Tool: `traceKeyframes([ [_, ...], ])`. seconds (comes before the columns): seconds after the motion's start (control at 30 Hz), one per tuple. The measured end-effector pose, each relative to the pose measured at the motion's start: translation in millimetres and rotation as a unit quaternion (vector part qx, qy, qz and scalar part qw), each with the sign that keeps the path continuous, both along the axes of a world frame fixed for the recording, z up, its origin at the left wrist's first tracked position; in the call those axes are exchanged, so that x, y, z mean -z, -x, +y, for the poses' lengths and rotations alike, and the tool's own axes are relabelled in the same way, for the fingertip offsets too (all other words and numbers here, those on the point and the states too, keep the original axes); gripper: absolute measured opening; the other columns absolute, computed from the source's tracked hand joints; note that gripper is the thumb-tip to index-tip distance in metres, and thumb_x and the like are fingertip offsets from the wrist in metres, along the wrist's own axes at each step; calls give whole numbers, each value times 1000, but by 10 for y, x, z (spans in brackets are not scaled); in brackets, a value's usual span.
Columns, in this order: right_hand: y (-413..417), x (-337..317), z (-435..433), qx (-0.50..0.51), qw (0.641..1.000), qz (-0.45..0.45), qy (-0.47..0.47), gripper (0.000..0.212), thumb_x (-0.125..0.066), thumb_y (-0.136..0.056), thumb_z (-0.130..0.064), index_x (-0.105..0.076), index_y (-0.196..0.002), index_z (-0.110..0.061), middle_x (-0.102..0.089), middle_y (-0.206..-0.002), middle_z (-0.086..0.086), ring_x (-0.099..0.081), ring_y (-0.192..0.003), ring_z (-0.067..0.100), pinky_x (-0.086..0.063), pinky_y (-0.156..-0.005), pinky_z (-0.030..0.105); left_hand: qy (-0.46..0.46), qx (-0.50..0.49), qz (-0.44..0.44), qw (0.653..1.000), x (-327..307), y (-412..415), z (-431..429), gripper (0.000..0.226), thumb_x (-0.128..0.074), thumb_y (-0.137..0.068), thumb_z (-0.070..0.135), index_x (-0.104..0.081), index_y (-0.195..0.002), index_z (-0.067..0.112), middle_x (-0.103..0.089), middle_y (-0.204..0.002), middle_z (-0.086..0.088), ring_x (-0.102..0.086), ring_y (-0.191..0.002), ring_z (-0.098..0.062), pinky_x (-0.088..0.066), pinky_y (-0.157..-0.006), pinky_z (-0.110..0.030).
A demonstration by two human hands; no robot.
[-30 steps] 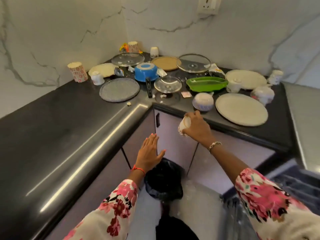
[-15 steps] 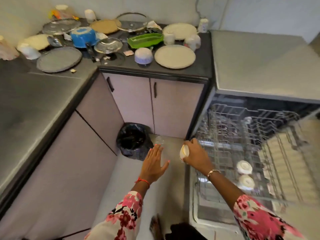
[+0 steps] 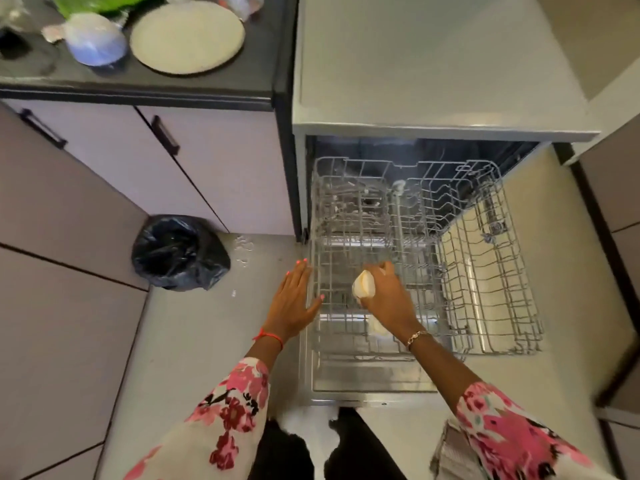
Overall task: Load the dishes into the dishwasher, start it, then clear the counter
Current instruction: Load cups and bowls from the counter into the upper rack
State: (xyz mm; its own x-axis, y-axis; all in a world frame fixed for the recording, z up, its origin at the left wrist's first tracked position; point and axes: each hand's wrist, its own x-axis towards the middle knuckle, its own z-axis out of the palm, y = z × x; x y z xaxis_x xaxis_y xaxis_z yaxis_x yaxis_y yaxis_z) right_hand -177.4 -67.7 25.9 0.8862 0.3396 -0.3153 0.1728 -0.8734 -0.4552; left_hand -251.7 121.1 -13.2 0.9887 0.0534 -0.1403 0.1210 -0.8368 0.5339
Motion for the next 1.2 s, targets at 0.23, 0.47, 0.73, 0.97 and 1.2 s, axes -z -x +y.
traceKeyframes([
  [0.23,-700,447,-373,28,1000,11,-11,58,-71,-77,-13,-46,-129,-15,-31,-140,11,-46,-118,34,-51,-87,44,-26,4,18,999,355,-541,-221,76,-25,-90,53,-28,-142,-2,-23,-151,-19,-18,-141,-31,-18,-115,-40],
  [0.47,-1016,866,-358,-9,999,26,24,62,-69,-79,-20,-41,-135,-18,-28,-142,10,-46,-118,33,-51,-87,43,-42,7,1,999,646,-733,-202,61,-33,-92,31,-24,-144,0,-22,-152,-16,-16,-142,-26,-15,-115,-34],
  [0.73,-1145,1212,-242,-61,994,61,69,61,-65,-82,-16,-37,-137,-18,-24,-143,10,-41,-120,34,-53,-83,41,-51,-11,-24,998,772,-714,-240,55,-31,-93,21,-21,-144,0,-22,-153,-13,-8,-143,-18,-21,-113,-35],
  [0.97,-1204,1414,-163,-77,989,76,98,63,-63,-80,-7,-37,-137,-19,-24,-142,11,-36,-125,36,-53,-85,45,-46,-21,-24,998,822,-728,-248,54,-28,-94,21,-23,-143,-1,-25,-152,-15,-10,-142,-18,-26,-111,-38],
  [1.2,-1180,1468,-182,-86,986,62,126,62,-61,-81,-6,-35,-137,-18,-23,-144,12,-35,-127,36,-53,-84,42,-51,-18,-29,998,814,-715,-249,54,-30,-93,19,-24,-142,-2,-27,-150,-17,-12,-142,-21,-32,-109,-41],
])
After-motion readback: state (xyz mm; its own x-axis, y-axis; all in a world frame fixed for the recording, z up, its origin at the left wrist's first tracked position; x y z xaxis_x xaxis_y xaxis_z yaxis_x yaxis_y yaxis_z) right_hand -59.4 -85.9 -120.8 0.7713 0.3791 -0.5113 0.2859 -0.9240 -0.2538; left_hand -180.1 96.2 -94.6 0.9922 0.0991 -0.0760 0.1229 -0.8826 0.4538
